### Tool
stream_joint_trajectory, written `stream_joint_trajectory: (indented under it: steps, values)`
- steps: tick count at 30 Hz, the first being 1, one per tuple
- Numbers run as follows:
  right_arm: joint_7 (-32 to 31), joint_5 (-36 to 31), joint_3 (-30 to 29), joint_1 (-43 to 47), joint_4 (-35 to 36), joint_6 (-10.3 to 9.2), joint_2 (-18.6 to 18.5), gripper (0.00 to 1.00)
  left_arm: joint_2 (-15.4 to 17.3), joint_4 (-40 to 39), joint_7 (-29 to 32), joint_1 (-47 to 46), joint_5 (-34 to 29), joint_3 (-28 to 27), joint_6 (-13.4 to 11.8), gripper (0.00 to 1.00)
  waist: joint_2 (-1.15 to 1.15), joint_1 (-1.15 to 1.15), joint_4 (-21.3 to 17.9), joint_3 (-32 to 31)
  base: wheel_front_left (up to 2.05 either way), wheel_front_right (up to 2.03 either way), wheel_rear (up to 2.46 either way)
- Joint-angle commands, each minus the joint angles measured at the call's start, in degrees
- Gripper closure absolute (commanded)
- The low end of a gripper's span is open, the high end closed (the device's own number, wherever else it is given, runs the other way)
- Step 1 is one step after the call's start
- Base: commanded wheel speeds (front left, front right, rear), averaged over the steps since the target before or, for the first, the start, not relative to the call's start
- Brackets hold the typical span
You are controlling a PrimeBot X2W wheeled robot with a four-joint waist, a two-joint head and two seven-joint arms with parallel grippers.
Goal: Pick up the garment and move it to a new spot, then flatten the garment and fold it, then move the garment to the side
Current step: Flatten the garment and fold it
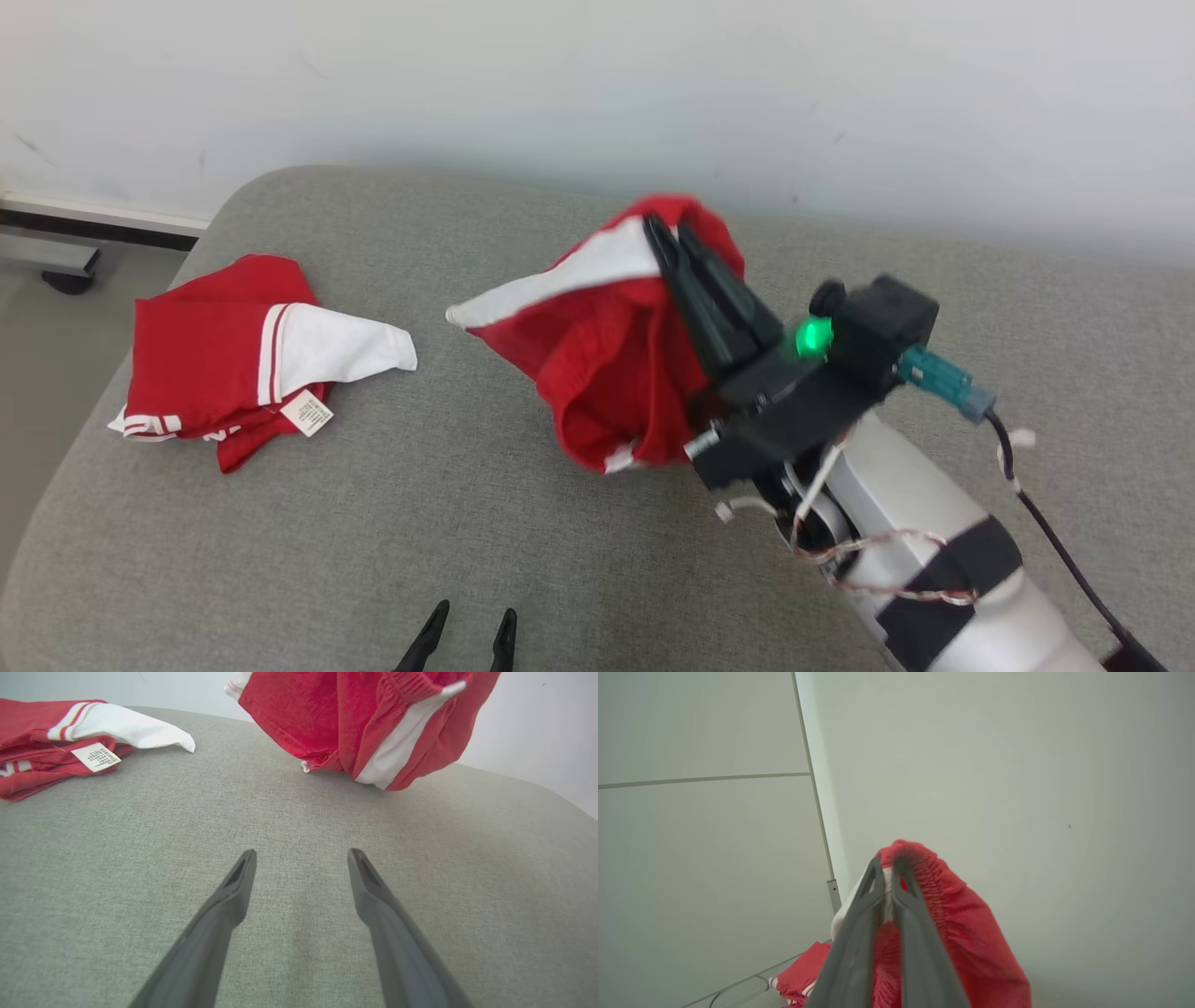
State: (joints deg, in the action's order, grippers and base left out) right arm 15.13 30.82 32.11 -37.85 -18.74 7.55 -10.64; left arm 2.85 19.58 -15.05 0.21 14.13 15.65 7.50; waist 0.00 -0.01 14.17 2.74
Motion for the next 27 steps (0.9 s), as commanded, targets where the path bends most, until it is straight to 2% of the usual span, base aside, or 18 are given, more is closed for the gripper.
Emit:
stream_joint_trajectory:
  steps: [1, 3, 4, 11, 16, 19, 22, 23, 25, 26, 27]
  values:
    - [0.0, 1.17, 1.11, 2.72, -0.6, -0.13, -1.69, 1.0, 0.05, -0.14, -0.2, 0.73, 0.41, -0.24, -0.03, 0.0, 0.0, 0.01, 0.04, 0.28, 0.0, 0.0, 0.0]
    - [0.01, 2.51, 1.74, 5.19, -1.45, -0.13, -4.63, 1.0, 0.06, -0.33, -0.2, 0.84, 0.59, -0.58, -0.03, 0.0, 0.0, 0.01, -0.67, 0.77, 0.0, 0.0, 0.0]
    - [0.01, 2.51, 1.74, 5.19, -1.45, -0.13, -4.63, 1.0, 0.06, -0.33, -0.2, 0.84, 0.59, -0.58, -0.03, 0.0, 0.0, 0.01, -0.67, 0.77, 0.0, 0.0, 0.0]
    - [0.03, 4.9, 3.37, 14.78, -6.09, -0.13, -14.0, 1.0, 0.04, -0.88, -0.2, -0.93, -0.14, -1.02, -0.03, 0.0, 0.0, 0.01, -5.15, 2.49, 0.0, 0.0, 0.0]
    - [0.02, 3.91, 4.3, 15.37, -8.12, -0.13, -19.95, 1.0, 0.06, -1.02, -0.2, -2.62, -0.79, -1.33, -0.02, 0.0, 0.0, 0.01, -7.97, 3.33, 0.0, 0.0, 0.0]
    - [0.03, 1.87, 2.5, 13.5, -8.09, -0.13, -21.9, 1.0, 0.06, -0.97, -0.2, -3.31, -0.93, -1.28, -0.02, 0.0, 0.0, 0.01, -8.8, 3.59, 0.0, 0.0, 0.0]
    - [0.01, -0.17, 0.62, 12.89, -7.65, -0.13, -21.65, 1.0, 0.06, -0.9, -0.2, -3.92, -0.91, -0.93, -0.02, 0.0, 0.0, 0.01, -8.89, 3.72, 0.0, 0.0, 0.0]
    - [0.01, -1.39, 0.15, 12.8, -7.64, -0.13, -21.62, 0.93, 0.06, -0.88, -0.2, -4.07, -0.86, -0.66, -0.02, 0.0, 0.0, 0.01, -8.71, 3.71, 0.0, 0.0, 0.0]
    - [0.03, -2.88, -1.9, 12.63, -7.0, -0.13, -20.61, 0.87, 0.07, -0.88, -0.2, -3.85, -0.75, -0.39, -0.02, 0.0, 0.0, 0.01, -8.45, 3.71, 0.0, 0.0, 0.0]
    - [0.02, -3.71, -2.72, 13.24, -7.03, -0.13, -19.91, 0.66, 0.07, -0.85, -0.2, -3.72, -0.7, -0.39, -0.02, 0.0, 0.0, 0.01, -8.31, 3.67, 0.0, 0.0, 0.0]
    - [0.01, -4.69, -3.24, 14.23, -7.38, -0.13, -19.2, 0.07, 0.07, -0.77, -0.2, -3.5, -0.67, -0.47, -0.02, 0.0, 0.0, 0.01, -8.17, 3.6, 0.0, 0.0, 0.0]
